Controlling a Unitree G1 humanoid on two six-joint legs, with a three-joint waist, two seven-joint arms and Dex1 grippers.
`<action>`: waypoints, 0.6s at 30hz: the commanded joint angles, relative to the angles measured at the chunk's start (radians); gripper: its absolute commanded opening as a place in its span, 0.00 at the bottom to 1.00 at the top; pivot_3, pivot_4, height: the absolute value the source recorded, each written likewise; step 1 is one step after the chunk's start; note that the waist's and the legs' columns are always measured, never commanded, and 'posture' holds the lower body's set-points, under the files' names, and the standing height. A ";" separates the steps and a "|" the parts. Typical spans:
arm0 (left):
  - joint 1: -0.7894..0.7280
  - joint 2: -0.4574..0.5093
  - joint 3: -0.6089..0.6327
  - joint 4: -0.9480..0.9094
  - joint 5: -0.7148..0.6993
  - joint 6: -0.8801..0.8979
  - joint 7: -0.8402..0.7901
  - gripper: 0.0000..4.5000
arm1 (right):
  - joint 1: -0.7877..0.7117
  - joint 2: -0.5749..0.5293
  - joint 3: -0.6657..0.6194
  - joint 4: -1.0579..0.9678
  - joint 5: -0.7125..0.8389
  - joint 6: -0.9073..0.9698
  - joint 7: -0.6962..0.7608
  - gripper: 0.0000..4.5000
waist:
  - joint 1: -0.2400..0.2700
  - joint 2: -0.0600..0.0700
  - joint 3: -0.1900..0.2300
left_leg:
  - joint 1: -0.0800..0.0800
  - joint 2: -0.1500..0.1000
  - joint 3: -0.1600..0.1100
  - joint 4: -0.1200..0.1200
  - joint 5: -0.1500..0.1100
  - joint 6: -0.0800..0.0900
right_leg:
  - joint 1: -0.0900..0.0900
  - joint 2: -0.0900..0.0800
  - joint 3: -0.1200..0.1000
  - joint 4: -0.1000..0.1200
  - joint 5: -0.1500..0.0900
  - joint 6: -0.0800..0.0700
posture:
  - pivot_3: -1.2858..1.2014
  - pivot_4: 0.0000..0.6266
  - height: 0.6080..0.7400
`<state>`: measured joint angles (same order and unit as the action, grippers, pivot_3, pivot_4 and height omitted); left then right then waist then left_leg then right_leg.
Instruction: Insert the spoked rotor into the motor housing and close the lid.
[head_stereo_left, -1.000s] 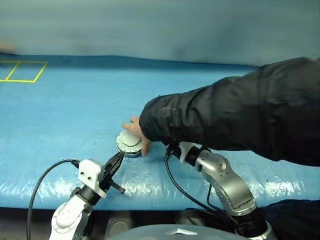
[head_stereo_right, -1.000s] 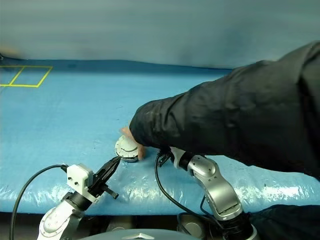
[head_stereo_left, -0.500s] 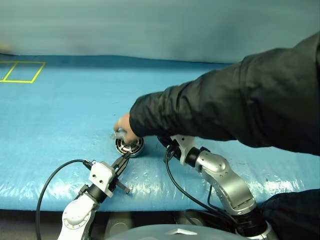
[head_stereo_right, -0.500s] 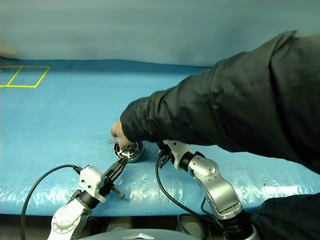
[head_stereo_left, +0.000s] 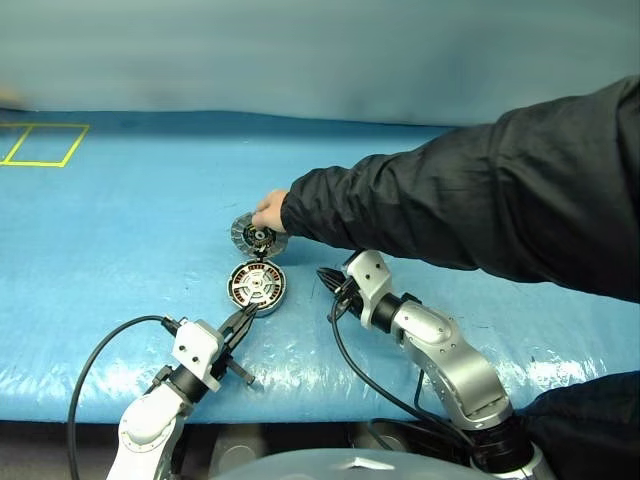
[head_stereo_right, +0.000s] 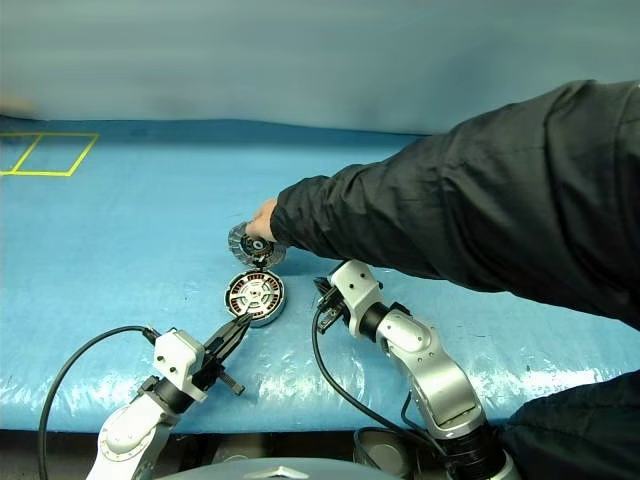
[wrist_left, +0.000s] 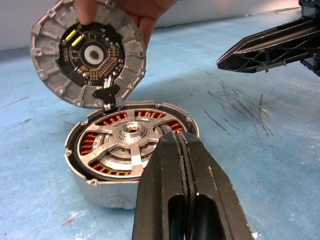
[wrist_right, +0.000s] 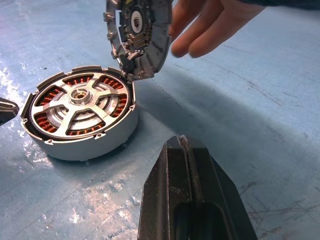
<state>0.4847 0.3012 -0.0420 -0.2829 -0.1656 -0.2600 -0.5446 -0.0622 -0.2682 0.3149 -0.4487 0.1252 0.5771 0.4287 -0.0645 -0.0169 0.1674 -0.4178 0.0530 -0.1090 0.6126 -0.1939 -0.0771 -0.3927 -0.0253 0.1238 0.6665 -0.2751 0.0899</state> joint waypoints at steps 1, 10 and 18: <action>0.012 0.013 0.028 -0.010 -0.035 -0.062 -0.017 0.01 | -0.014 -0.001 -0.014 -0.043 0.012 0.000 0.002 0.00 | 0.000 0.000 0.000 | 0.000 0.000 0.000 0.000 0.000 0.000 | 0.000 0.000 0.000 0.000 0.000 0.000 | 0.52 0.24 1.00; -0.013 -0.007 0.052 0.065 -0.015 -0.123 0.016 0.01 | -0.022 -0.007 -0.014 -0.038 0.014 0.002 0.007 0.00 | 0.000 0.000 0.000 | 0.000 0.000 0.000 0.000 0.000 0.000 | 0.000 0.000 0.000 0.000 0.000 0.000 | 0.52 0.24 1.00; -0.011 -0.050 0.010 0.049 0.044 -0.134 0.076 0.01 | -0.061 0.005 -0.024 -0.010 0.019 -0.010 0.012 0.00 | -0.002 0.000 0.000 | 0.000 0.000 0.000 0.000 0.000 0.000 | 0.000 0.000 0.000 0.000 0.000 0.000 | 0.52 0.24 1.00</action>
<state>0.4689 0.2565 -0.0305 -0.2024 -0.1276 -0.3628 -0.4806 -0.1036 -0.2711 0.3090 -0.4412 0.1287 0.5784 0.4376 -0.0663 -0.0169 0.1674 -0.4175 0.0530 -0.1090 0.6125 -0.1939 -0.0771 -0.3924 -0.0251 0.1238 0.6665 -0.2751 0.0899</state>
